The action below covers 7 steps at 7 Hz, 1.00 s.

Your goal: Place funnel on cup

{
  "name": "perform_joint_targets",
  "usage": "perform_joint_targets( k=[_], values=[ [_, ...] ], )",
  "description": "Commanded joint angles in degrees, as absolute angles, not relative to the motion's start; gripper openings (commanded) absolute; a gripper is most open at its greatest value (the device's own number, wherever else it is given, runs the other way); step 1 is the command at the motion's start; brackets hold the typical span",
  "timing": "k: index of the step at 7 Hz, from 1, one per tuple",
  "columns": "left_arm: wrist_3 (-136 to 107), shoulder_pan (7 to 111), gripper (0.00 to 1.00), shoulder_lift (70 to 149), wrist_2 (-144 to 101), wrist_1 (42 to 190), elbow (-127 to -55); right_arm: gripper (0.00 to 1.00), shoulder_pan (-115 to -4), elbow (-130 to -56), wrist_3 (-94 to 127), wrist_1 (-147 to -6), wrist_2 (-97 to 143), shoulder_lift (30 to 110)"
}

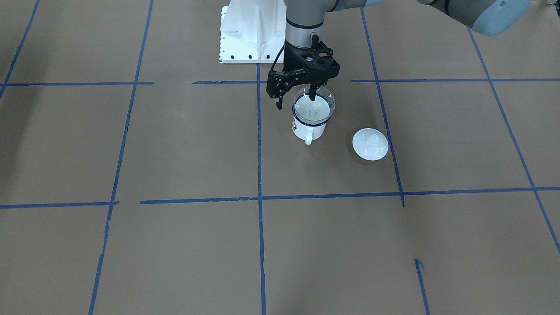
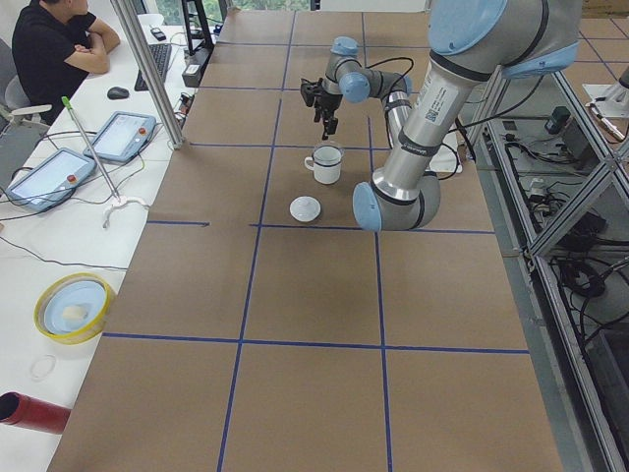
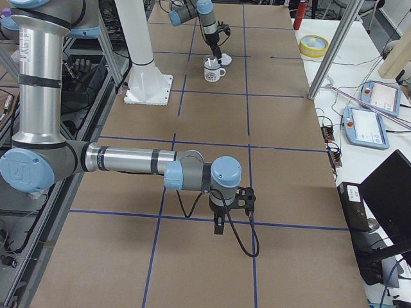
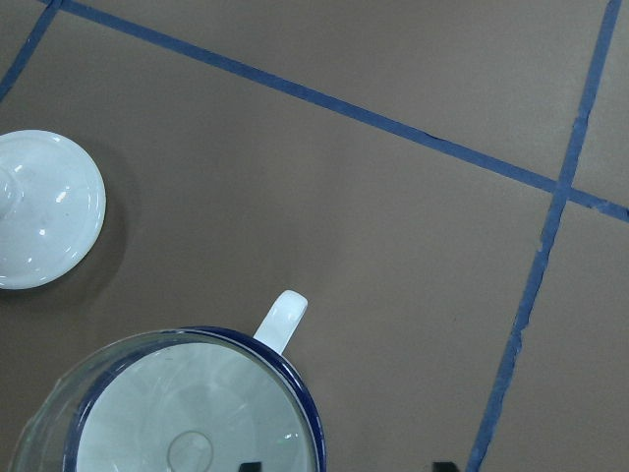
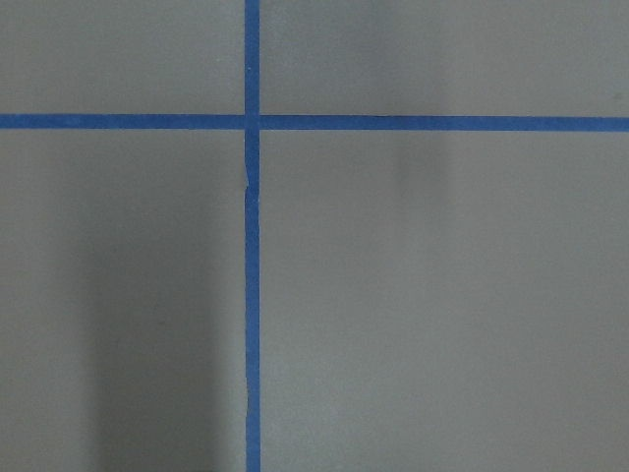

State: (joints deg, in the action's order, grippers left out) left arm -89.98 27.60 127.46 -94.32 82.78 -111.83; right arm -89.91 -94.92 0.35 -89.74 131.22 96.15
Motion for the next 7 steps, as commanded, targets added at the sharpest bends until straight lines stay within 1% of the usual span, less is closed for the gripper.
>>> perform_joint_targets(
  k=[1,2,3,4,5,7],
  values=[
    [-74.89,39.29,1.0,125.52,-102.67,86.3,-113.2,1.0,-89.91,-94.92,0.35,-89.74,131.22,96.15],
    [-63.4,48.68,1.0,121.42,-112.49,86.13,-114.25,1.0,-89.91,-94.92,0.35,-89.74,131.22,96.15],
    [-51.19,57.91,1.0,117.11,-119.55,85.87,-113.82,1.0,-89.91,-94.92,0.35,-89.74,131.22,96.15],
    [-36.97,67.23,1.0,111.85,-125.62,85.87,-111.38,1.0,-89.91,-94.92,0.35,-89.74,131.22,96.15],
    [-21.6,73.85,1.0,106.14,-126.81,86.13,-108.75,1.0,-89.91,-94.92,0.35,-89.74,131.22,96.15],
    [1.57,80.92,1.0,96.3,-126.91,86.4,-103.03,1.0,-89.91,-94.92,0.35,-89.74,131.22,96.15]
  ],
)
